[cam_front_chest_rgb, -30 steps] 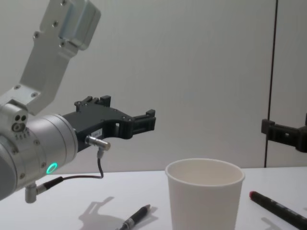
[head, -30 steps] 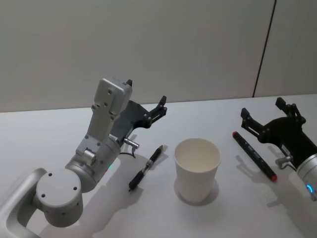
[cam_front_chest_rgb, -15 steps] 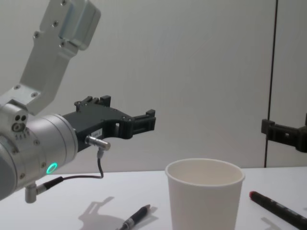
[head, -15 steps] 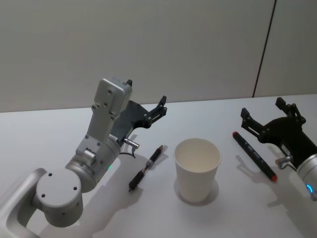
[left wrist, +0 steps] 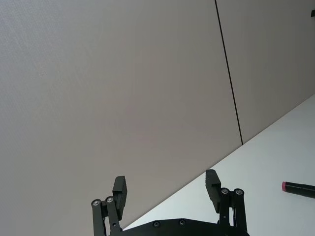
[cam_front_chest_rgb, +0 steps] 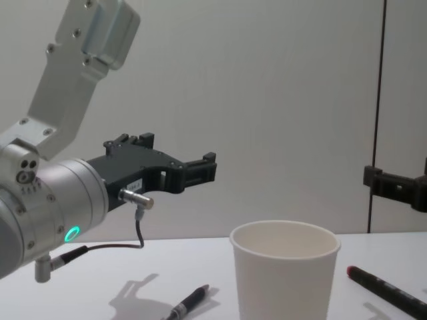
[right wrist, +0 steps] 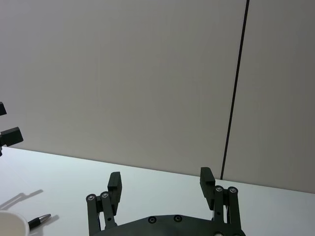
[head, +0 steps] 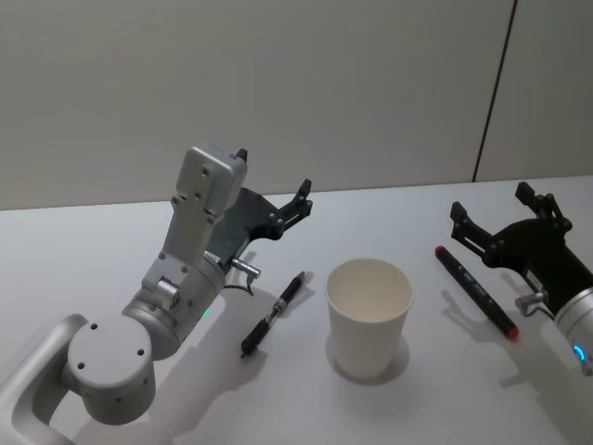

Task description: Place the pen into the pen holder.

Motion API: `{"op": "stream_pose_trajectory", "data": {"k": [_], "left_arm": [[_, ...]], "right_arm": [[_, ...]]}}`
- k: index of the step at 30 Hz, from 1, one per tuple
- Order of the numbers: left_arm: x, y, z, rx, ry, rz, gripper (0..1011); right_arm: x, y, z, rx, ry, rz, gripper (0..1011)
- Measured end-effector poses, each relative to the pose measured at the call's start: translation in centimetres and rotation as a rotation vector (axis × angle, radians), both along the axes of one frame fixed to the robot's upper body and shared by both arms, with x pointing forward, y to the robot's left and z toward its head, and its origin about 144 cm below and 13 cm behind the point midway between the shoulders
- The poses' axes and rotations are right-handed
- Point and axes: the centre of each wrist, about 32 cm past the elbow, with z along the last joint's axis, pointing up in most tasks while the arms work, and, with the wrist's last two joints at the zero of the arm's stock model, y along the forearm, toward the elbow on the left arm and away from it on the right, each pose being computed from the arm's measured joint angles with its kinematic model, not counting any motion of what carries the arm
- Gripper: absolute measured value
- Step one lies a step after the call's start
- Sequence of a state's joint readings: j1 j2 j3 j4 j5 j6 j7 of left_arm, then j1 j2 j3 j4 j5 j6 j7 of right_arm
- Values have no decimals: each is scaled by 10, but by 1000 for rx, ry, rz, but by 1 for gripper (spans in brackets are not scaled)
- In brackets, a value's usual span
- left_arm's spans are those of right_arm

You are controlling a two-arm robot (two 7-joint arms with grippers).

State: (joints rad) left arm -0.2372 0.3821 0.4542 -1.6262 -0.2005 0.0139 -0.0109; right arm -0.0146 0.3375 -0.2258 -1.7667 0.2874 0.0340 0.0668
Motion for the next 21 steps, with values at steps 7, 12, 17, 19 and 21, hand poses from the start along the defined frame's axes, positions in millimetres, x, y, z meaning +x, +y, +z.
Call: {"op": "stream_pose_trajectory", "data": {"k": [7, 12, 17, 19, 21], "left_arm": [[0, 0, 0, 0, 0, 0, 1001], [0, 0, 0, 0, 0, 0, 1001], [0, 0, 0, 0, 0, 0, 1001], [0, 0, 0, 0, 0, 0, 1001], [0, 0, 0, 0, 0, 0, 1001]], "right_arm": [[0, 0, 0, 0, 0, 0, 1001], [0, 0, 0, 0, 0, 0, 1001], [0, 0, 0, 0, 0, 0, 1001], [0, 0, 0, 0, 0, 0, 1001], [0, 0, 0, 0, 0, 0, 1001]]}}
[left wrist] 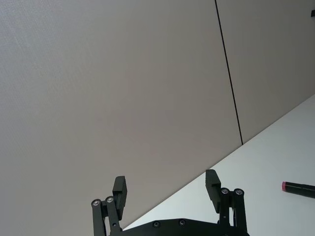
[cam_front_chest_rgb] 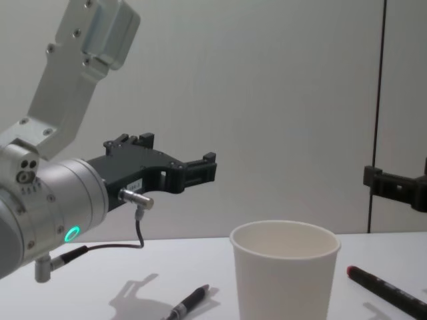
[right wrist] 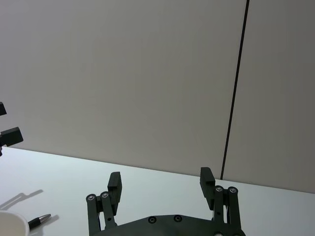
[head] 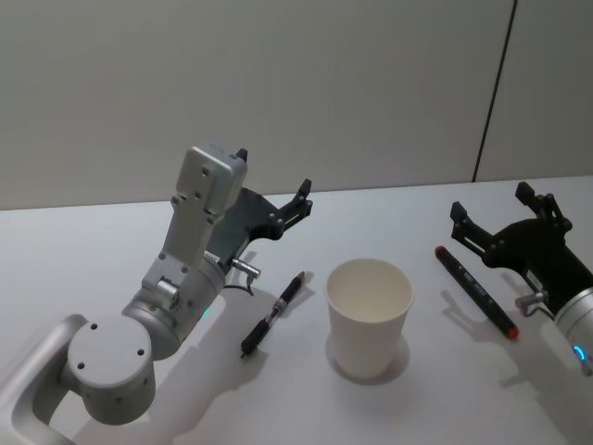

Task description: Place the pen into the pen holder.

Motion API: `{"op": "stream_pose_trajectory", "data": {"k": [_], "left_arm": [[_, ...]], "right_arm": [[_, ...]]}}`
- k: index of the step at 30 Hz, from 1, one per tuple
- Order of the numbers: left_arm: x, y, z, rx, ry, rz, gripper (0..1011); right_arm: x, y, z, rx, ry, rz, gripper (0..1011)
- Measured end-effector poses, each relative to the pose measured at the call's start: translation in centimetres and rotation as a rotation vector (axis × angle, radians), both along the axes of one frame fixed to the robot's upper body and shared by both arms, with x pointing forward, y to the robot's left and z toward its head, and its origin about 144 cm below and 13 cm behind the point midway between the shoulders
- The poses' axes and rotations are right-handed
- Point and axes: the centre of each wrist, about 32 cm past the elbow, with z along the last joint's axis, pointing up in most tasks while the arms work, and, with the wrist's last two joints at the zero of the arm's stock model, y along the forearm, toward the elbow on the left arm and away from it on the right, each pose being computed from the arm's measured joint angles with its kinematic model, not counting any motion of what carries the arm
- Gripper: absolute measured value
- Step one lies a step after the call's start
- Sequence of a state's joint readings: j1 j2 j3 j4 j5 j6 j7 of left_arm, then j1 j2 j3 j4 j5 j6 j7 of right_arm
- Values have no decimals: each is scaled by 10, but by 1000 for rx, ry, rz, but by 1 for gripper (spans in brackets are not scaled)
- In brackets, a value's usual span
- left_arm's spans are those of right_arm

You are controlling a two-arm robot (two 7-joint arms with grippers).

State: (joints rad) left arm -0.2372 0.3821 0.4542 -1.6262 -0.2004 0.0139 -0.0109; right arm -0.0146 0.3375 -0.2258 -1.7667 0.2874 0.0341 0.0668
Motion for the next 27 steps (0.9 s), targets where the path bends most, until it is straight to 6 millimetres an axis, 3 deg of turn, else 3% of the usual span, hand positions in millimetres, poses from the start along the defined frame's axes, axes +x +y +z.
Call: {"op": "stream_pose_trajectory", "data": {"k": [16, 22, 27], "left_arm": [[0, 0, 0, 0, 0, 0, 1001], [0, 0, 0, 0, 0, 0, 1001], [0, 0, 0, 0, 0, 0, 1001]], "right_arm": [[3, -1, 0, -2, -2, 4, 1001], [22, -3, -5, -13, -9, 17, 1001], [50, -4, -12, -22, -9, 33, 1001]]}}
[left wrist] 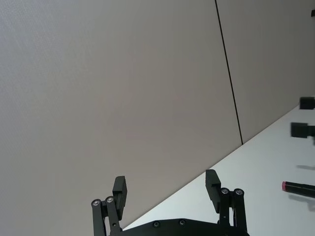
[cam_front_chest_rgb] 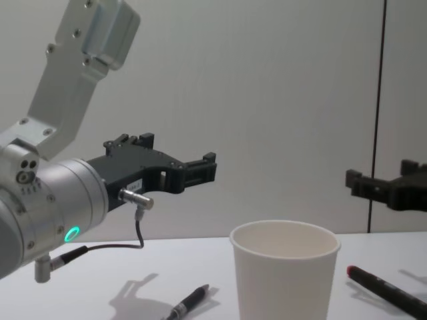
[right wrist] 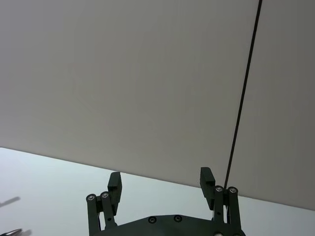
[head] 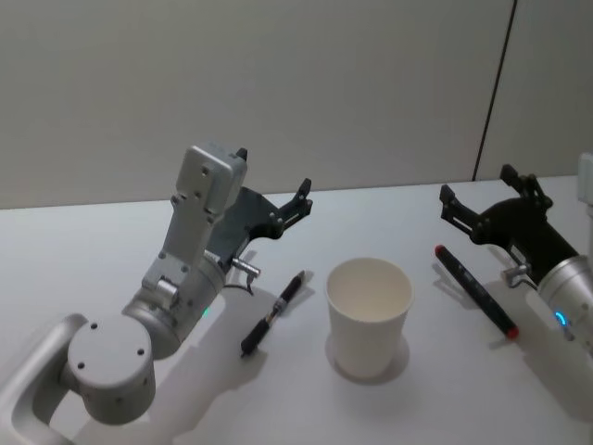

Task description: Place the pen into the pen holder.

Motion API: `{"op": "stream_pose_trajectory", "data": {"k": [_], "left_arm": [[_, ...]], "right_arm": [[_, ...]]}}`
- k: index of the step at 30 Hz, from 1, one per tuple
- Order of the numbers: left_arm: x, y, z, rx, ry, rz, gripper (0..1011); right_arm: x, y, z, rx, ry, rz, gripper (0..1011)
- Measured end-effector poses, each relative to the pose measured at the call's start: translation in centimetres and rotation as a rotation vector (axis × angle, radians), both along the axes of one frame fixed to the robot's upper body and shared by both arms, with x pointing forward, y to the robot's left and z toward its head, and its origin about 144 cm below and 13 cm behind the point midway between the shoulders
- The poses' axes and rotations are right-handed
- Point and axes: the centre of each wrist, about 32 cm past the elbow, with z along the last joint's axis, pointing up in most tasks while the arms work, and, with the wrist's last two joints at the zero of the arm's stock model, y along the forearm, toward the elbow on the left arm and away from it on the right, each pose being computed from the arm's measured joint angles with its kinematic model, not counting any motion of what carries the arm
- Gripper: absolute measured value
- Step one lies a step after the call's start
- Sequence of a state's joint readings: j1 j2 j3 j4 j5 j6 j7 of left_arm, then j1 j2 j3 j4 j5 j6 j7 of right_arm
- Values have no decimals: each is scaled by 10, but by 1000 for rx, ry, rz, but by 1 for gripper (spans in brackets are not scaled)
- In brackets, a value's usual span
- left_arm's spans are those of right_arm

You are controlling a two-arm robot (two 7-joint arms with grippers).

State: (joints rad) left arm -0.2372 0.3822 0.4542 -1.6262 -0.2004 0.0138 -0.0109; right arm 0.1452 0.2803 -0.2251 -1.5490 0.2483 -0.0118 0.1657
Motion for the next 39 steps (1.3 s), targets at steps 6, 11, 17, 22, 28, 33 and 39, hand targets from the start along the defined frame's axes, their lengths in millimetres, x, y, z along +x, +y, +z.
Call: {"op": "stream_pose_trajectory", "data": {"k": [6, 11, 17, 22, 28, 33, 39], "left_arm": [[0, 0, 0, 0, 0, 0, 1001], [0, 0, 0, 0, 0, 0, 1001], [0, 0, 0, 0, 0, 0, 1001], [0, 0, 0, 0, 0, 0, 1001], [0, 0, 0, 0, 0, 0, 1001], [0, 0, 0, 0, 0, 0, 1001], [0, 0, 0, 0, 0, 0, 1001]], "right_arm": [[28, 0, -2, -25, 25, 22, 1001], [47, 1, 6, -56, 84, 57, 1001], [56, 2, 24, -84, 150, 97, 1001], [61, 4, 51, -116, 209, 143, 1001], [62, 6, 70, -138, 249, 173, 1001], [62, 7, 79, -148, 271, 185, 1001], [62, 7, 77, -149, 282, 182, 1002]]}}
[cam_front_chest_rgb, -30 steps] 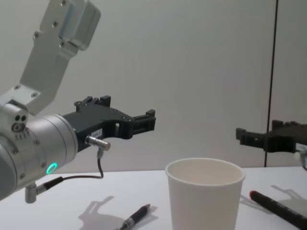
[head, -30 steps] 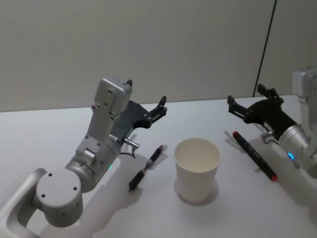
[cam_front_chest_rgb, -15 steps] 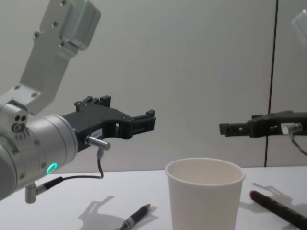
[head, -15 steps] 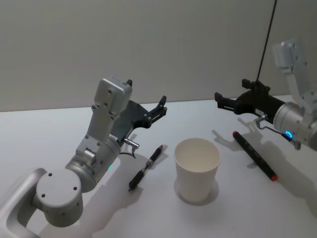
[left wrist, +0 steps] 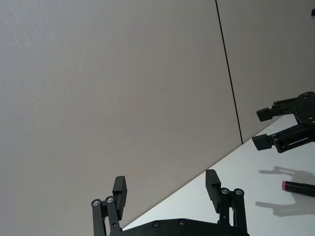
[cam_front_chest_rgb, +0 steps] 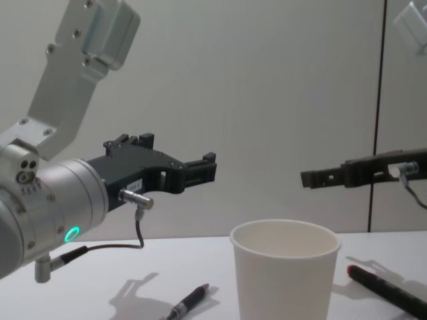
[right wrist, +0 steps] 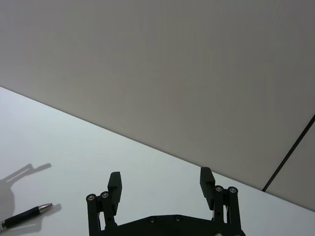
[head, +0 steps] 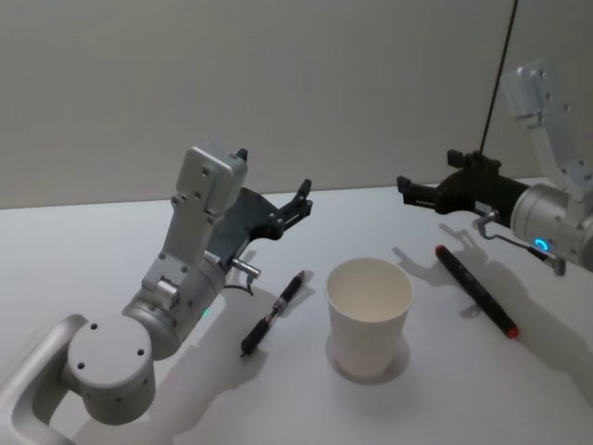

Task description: Place the pen into the pen holder.

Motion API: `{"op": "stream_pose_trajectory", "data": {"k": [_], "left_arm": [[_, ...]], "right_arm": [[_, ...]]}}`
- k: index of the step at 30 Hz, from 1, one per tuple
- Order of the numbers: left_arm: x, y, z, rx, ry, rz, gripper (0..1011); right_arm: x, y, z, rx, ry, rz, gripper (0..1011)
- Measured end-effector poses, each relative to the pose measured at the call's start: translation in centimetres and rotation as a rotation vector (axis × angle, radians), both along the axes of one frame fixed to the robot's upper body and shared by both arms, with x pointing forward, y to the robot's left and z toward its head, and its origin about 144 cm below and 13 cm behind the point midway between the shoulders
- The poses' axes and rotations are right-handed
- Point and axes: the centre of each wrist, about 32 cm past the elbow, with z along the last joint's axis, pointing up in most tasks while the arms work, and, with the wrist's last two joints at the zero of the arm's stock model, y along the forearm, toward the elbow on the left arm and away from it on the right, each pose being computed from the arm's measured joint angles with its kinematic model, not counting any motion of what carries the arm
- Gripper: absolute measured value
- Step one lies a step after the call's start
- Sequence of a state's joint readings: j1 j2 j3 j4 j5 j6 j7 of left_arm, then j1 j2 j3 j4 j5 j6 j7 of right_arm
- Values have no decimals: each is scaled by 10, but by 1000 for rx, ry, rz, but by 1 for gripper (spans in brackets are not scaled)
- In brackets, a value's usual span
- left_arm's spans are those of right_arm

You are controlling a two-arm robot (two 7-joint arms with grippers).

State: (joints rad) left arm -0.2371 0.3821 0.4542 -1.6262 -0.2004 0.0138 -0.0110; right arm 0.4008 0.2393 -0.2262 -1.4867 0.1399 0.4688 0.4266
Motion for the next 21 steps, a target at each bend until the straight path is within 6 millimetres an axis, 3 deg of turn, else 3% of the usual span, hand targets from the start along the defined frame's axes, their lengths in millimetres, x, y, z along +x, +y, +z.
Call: {"op": "stream_pose_trajectory", "data": {"k": [21], "left_arm": [[0, 0, 0, 0, 0, 0, 1001]], "right_arm": [[-9, -16, -5, -34, 221, -6, 1001]]}}
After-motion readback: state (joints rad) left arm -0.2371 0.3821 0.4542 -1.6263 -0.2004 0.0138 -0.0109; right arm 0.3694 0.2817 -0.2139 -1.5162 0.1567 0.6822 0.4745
